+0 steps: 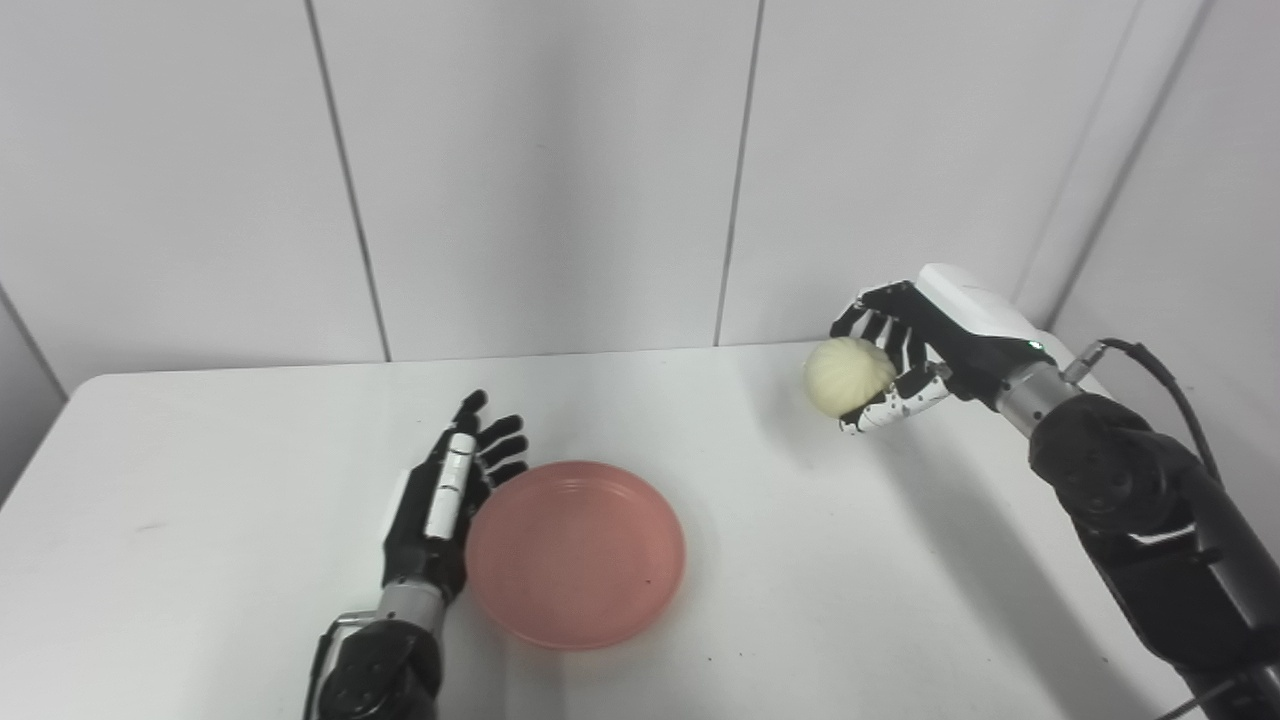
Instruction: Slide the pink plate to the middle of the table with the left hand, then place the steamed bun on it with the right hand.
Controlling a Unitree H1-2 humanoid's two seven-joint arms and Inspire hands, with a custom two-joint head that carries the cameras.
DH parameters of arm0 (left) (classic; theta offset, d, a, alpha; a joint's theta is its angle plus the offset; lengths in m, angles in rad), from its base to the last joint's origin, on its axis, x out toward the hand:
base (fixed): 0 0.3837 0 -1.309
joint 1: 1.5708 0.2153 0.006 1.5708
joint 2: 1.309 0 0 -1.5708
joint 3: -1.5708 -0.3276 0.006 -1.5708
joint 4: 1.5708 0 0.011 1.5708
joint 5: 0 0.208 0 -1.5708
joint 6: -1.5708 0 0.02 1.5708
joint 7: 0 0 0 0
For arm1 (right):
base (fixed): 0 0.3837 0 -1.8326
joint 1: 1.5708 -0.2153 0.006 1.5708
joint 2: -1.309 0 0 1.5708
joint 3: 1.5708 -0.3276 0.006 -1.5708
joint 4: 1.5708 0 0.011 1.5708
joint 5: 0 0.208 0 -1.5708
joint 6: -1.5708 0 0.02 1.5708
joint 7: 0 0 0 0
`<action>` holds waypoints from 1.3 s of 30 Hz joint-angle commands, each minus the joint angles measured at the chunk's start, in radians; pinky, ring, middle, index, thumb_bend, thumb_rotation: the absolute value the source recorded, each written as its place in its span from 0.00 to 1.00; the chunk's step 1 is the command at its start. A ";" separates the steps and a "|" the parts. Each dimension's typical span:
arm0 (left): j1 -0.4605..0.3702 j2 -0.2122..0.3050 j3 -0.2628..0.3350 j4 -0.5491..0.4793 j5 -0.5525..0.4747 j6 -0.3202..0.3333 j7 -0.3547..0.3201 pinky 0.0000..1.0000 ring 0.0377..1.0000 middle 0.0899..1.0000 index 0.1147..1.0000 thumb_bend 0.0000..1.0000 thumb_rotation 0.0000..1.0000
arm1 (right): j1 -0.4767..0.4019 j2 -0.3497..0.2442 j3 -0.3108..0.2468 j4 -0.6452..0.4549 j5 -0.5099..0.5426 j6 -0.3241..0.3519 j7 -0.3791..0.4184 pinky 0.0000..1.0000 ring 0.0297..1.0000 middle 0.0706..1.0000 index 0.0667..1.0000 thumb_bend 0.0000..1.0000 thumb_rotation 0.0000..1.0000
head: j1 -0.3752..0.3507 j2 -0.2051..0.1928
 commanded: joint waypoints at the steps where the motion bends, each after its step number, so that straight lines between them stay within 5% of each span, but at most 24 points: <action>1: 0.005 -0.013 -0.011 0.042 0.014 0.004 0.009 0.73 0.77 0.76 0.88 0.61 0.85 | -0.059 0.008 -0.013 -0.039 0.012 0.009 -0.009 0.25 0.30 0.39 0.50 0.52 0.00 | 0.002 0.001; 20: -0.008 -0.031 -0.023 0.086 0.032 -0.033 0.023 0.72 0.75 0.75 0.86 0.62 0.82 | -0.089 0.189 0.152 -0.067 -0.006 -0.031 0.046 0.23 0.29 0.39 0.49 0.52 0.00 | 0.043 0.003; 30: -0.007 -0.034 -0.025 0.080 0.032 -0.032 0.022 0.72 0.74 0.75 0.86 0.62 0.82 | -0.062 0.228 0.238 -0.047 -0.062 -0.051 0.066 0.32 0.37 0.42 0.47 0.53 0.00 | 0.044 0.004; 39: -0.008 -0.034 -0.025 0.084 0.029 -0.031 0.017 0.73 0.75 0.76 0.86 0.62 0.81 | -0.030 0.251 0.271 0.058 -0.089 -0.154 0.024 0.36 0.41 0.41 0.48 0.53 0.00 | 0.043 0.005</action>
